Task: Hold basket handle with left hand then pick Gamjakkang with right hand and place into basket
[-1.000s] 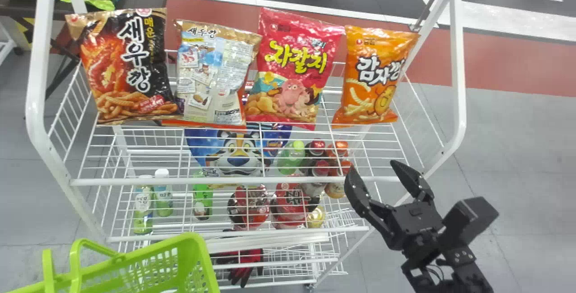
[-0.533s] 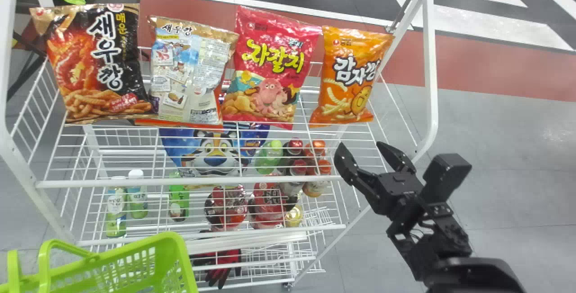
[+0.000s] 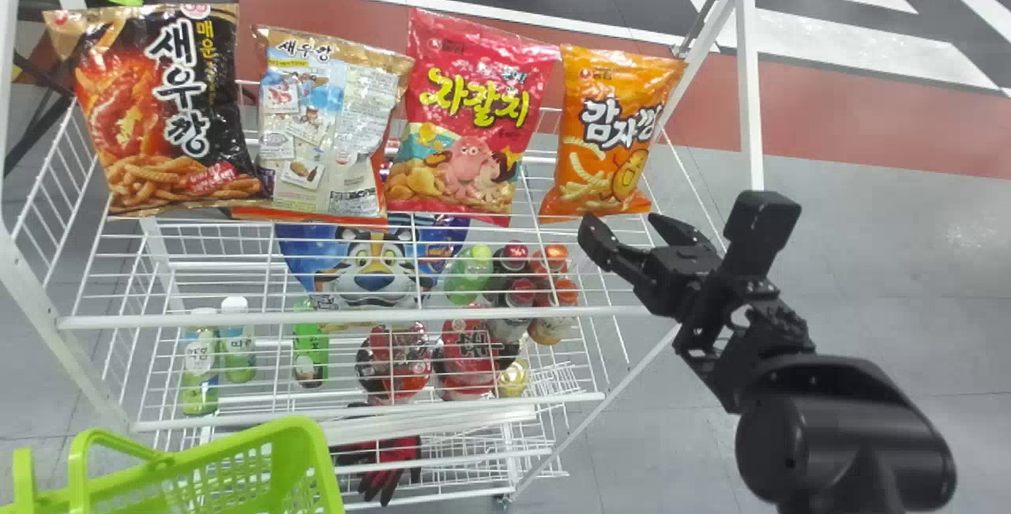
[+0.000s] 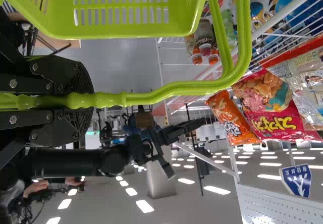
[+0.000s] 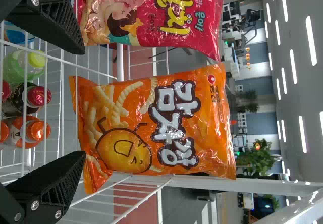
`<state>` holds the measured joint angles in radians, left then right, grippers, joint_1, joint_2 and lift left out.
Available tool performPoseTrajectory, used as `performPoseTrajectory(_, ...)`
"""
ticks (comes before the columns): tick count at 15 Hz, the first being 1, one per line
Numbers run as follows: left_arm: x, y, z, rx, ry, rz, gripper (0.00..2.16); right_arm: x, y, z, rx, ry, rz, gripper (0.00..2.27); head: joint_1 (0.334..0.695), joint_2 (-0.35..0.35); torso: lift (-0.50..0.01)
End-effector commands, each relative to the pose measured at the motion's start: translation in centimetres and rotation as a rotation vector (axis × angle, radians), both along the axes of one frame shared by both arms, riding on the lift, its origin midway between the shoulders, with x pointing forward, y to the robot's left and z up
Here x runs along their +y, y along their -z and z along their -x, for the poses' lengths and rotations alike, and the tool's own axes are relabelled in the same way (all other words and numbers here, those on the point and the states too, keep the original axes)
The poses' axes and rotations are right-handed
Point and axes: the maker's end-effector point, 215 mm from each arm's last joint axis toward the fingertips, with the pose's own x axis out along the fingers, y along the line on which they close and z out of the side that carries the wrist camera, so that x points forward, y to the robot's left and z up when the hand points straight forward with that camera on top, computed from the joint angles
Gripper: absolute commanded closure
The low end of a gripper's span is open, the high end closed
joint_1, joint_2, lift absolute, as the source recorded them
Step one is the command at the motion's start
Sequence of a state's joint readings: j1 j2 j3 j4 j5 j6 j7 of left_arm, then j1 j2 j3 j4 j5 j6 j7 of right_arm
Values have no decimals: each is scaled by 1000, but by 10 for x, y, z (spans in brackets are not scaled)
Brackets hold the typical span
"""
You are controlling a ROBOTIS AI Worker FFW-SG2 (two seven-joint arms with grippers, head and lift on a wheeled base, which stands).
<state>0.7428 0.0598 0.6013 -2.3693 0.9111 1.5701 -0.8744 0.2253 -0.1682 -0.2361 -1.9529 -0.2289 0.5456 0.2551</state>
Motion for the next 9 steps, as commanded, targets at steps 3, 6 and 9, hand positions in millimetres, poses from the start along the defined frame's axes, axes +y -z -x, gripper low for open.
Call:
performPoseTrajectory(3, 1, -1, 4, 8, -2, 7, 2142, -9, -4, -17, 74, -2, 21, 93, 695, -294, -18)
performPoseTrajectory(6, 1, -2, 5, 8, -1, 15, 2142, -18, -15, -29, 96, 8, 38, 93, 695, -299, -18)
performPoseTrajectory(9, 1, -1, 6, 12, -3, 18, 2142, -22, -33, -42, 76, 16, 35, 93, 695, -306, -18)
